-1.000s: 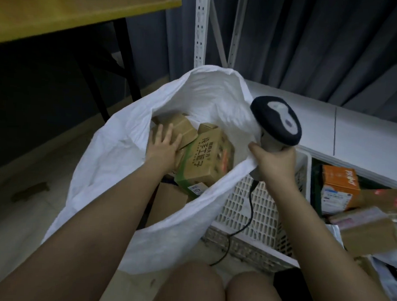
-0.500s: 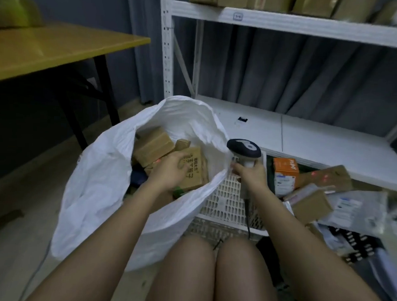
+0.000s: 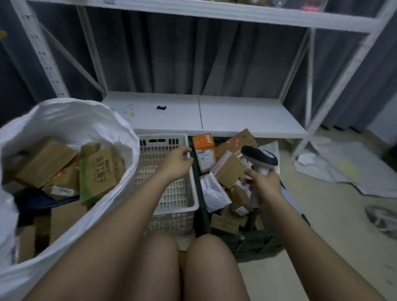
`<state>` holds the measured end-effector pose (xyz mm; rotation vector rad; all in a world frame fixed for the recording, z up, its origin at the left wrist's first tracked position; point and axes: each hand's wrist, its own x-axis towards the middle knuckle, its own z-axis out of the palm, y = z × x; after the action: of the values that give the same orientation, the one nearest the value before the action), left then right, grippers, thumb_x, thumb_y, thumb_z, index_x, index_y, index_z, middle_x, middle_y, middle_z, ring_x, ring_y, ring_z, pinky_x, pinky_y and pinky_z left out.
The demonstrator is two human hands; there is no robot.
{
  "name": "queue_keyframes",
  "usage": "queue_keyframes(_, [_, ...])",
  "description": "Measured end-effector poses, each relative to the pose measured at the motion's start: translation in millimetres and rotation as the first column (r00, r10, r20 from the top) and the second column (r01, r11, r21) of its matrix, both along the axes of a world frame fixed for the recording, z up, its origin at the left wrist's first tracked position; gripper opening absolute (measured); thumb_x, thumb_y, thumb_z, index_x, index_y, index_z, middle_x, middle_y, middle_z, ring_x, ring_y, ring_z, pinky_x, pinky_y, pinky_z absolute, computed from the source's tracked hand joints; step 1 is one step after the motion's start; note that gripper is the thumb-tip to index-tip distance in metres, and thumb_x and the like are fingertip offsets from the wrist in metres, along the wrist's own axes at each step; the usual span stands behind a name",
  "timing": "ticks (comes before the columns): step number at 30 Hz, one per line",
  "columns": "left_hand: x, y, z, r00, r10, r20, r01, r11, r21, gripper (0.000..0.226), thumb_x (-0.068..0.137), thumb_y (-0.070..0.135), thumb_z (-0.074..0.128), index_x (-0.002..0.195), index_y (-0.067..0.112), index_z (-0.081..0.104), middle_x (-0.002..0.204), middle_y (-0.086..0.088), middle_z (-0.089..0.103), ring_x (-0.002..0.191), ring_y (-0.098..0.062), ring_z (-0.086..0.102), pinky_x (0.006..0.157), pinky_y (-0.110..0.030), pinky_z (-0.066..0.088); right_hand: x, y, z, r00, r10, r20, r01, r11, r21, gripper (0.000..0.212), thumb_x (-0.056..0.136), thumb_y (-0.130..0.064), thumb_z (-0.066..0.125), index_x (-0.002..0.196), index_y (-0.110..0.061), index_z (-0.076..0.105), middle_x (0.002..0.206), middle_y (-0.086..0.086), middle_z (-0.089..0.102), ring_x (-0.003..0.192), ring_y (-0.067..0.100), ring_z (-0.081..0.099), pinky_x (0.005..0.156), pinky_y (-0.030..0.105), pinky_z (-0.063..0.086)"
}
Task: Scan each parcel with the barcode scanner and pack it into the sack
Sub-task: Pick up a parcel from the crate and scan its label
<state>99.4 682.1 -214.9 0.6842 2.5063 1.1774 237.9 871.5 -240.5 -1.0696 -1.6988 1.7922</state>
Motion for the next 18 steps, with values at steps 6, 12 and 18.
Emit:
queue_keyframes(6, [-43,84,-53,0.985,0.107,0.134,-0.106,0.994,-0.010,0.040,0.098,0.020,0.052,0.136,0.009,0.046,0.136,-0.012,0.052,0.115,-0.027,0.054,0.080,-0.027,0.042,-33,59,-45,0.999,-0.032,0.033,0.032,0.999,-0.019,0.022,0.084,-0.010,0.069,0.103,-0.011,0.059,0.098,0.015,0.069,0.081,0.026,0.071,0.061,0.031,0.050])
queue_keyframes(12, [-123,147,-121,0.949,0.192,0.251,-0.208,0.977,0.039,0.043,0.094,0.018,0.061,0.132,0.007,0.047,0.130,-0.009,0.056,0.116,-0.025,0.054,0.081,-0.026,0.039,-130,104,-94,0.999,0.048,-0.006,-0.049,0.990,-0.133,0.013,0.089,-0.008,0.065,0.098,-0.014,0.059,0.090,0.005,0.066,0.067,0.013,0.066,0.054,0.021,0.051])
queue_keyframes(18, [-203,192,-187,0.902,0.267,0.340,-0.318,0.942,0.104,0.042,0.086,0.021,0.071,0.123,0.009,0.054,0.119,-0.008,0.063,0.109,-0.025,0.060,0.090,-0.035,0.048,-243,133,-148,0.998,0.026,-0.058,-0.038,0.974,-0.224,0.018,0.086,-0.015,0.068,0.102,-0.010,0.061,0.082,0.006,0.069,0.071,0.016,0.067,0.055,0.026,0.052])
